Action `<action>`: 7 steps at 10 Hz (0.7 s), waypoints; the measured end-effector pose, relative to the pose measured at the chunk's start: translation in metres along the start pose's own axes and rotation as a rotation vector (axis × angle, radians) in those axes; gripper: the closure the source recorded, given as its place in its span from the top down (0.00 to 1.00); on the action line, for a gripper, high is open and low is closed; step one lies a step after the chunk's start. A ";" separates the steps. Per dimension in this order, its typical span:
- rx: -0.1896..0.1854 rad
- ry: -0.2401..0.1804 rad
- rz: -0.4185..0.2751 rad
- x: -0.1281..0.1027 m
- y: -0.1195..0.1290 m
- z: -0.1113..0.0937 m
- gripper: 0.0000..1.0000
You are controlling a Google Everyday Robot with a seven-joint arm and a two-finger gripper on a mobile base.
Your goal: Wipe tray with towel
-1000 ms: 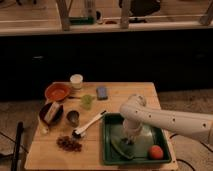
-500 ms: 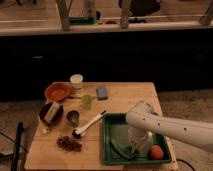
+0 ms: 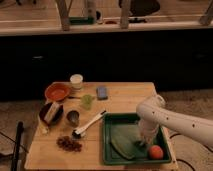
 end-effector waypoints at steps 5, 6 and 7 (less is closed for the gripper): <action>0.029 -0.104 -0.098 -0.041 -0.039 0.003 0.00; 0.032 -0.120 -0.108 -0.048 -0.039 0.003 0.00; 0.036 -0.138 -0.112 -0.053 -0.032 0.005 0.00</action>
